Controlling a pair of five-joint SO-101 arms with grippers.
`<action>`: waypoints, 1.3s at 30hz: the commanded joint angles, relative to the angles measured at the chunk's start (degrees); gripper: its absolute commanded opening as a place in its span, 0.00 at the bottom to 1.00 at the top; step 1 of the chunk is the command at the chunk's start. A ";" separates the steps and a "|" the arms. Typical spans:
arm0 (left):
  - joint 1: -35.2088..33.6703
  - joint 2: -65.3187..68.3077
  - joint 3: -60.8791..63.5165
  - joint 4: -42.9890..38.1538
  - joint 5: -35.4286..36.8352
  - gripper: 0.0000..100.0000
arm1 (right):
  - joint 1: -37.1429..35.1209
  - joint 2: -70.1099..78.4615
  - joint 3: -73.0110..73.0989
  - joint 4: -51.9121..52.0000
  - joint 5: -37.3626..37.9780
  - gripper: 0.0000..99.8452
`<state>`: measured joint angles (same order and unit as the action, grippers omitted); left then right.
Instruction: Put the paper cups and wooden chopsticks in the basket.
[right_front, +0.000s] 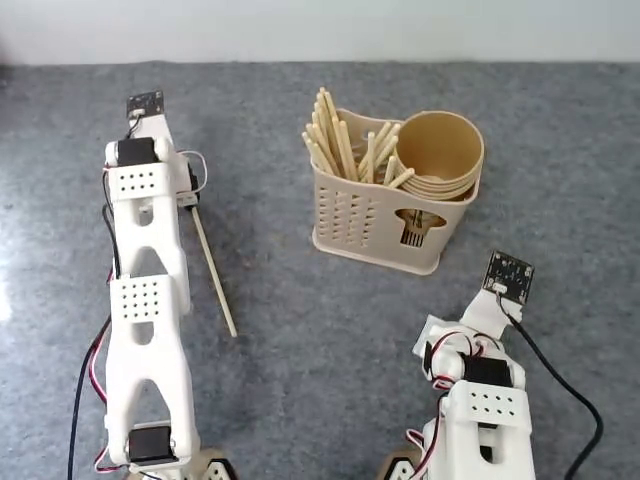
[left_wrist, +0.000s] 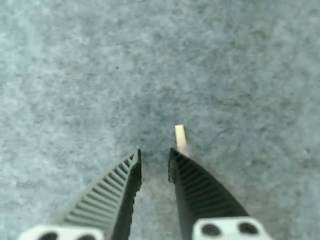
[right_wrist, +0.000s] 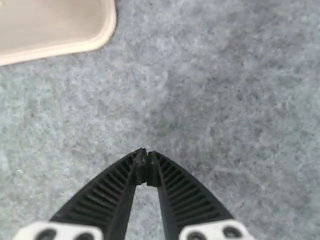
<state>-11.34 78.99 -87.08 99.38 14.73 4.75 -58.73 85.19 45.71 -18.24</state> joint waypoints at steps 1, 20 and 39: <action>1.58 -5.27 -1.36 1.14 -0.44 0.11 | 0.48 -1.63 -0.18 -0.84 -0.53 0.01; 3.96 -4.66 3.12 1.05 -0.35 0.10 | 0.48 -1.63 -0.18 -0.84 -0.44 0.01; 4.48 -3.43 6.11 1.05 -0.26 0.10 | 0.48 -1.63 -0.18 -0.84 -0.44 0.01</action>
<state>-8.88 75.91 -81.27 98.95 14.64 4.75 -58.73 85.19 45.71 -18.24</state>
